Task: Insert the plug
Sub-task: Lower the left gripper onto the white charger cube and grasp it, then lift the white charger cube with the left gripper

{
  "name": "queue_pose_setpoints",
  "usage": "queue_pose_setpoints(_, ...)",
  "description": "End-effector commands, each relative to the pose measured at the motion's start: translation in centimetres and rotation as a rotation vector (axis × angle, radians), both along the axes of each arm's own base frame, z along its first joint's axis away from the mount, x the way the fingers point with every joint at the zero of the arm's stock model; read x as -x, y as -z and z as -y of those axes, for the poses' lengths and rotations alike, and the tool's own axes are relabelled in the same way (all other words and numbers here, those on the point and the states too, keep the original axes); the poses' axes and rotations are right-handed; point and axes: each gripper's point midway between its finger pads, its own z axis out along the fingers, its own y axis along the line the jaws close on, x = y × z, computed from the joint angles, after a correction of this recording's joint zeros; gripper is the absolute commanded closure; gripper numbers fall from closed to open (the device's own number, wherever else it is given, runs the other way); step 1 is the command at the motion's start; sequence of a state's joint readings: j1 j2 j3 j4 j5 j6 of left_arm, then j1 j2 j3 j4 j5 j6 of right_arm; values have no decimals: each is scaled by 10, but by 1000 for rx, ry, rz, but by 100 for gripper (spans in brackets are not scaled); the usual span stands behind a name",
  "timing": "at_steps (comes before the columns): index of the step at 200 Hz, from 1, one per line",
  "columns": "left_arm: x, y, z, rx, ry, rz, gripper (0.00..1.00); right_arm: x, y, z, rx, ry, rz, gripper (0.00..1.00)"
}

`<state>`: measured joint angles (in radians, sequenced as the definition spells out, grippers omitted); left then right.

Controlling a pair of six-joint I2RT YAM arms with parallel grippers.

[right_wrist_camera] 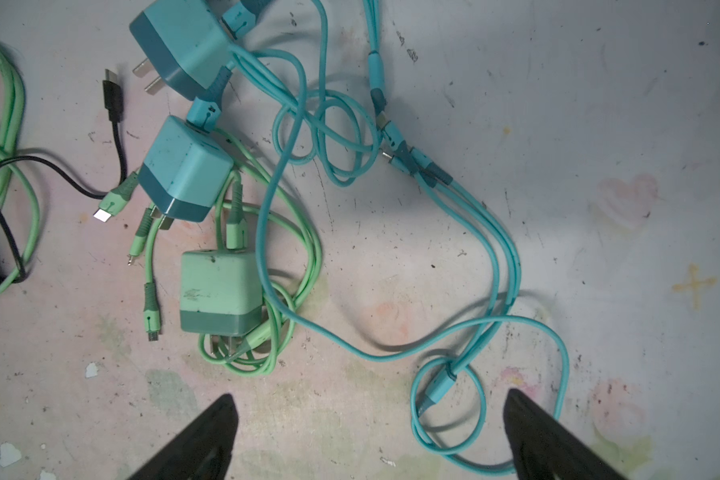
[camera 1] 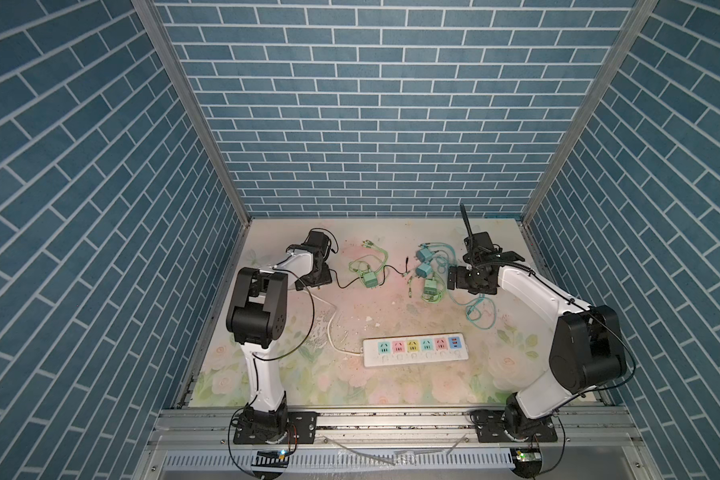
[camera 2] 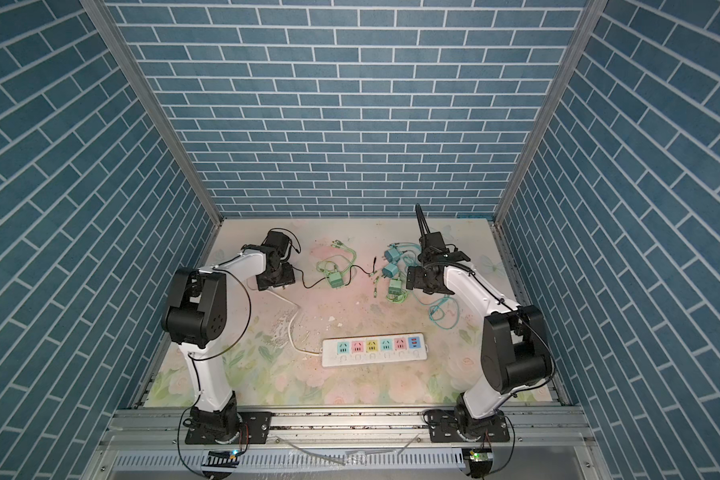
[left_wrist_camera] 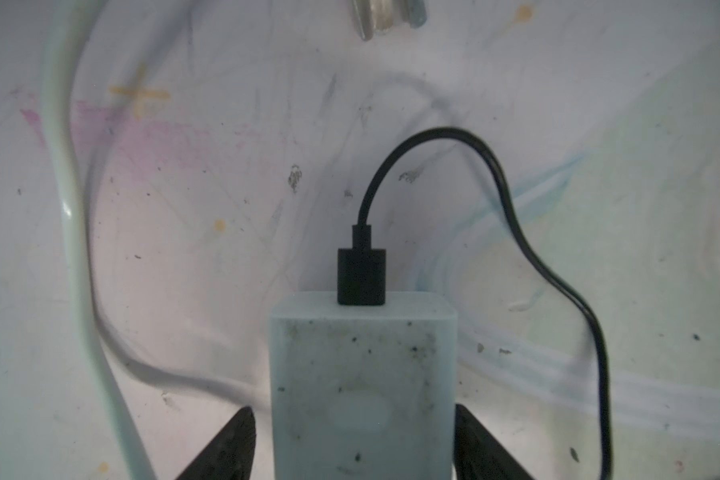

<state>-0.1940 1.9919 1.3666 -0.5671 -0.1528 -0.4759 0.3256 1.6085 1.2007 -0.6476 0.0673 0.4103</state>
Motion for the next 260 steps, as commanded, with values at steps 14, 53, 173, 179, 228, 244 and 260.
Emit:
queue_pose_setpoints(14, 8, 13, -2, 13, -18, -27, 29, 5, -7, 3, 21, -4, 5, 1)
queue_pose_setpoints(53, 8, 16, -3, 12, -18, -27, 32, 5, -8, 3, 16, -1, 7, 1)
queue_pose_setpoints(173, 5, 24, -1, 18, 6, -33, 56, 10, -9, 6, 23, 7, 6, 1)
queue_pose_setpoints(179, 5, 25, 0, 20, 14, -32, 58, 10, -9, 6, 24, 6, 8, 1)
queue_pose_setpoints(228, -12, -12, 18, 70, 133, 101, 66, 15, -23, 5, 20, -37, 19, 1)
queue_pose_setpoints(244, -18, -40, 28, 82, 185, 173, 67, 18, -33, 1, 0, -60, 31, 1)
queue_pose_setpoints(260, -22, -72, 45, 83, 257, 246, 67, 22, -45, -5, -42, -83, 41, 1)
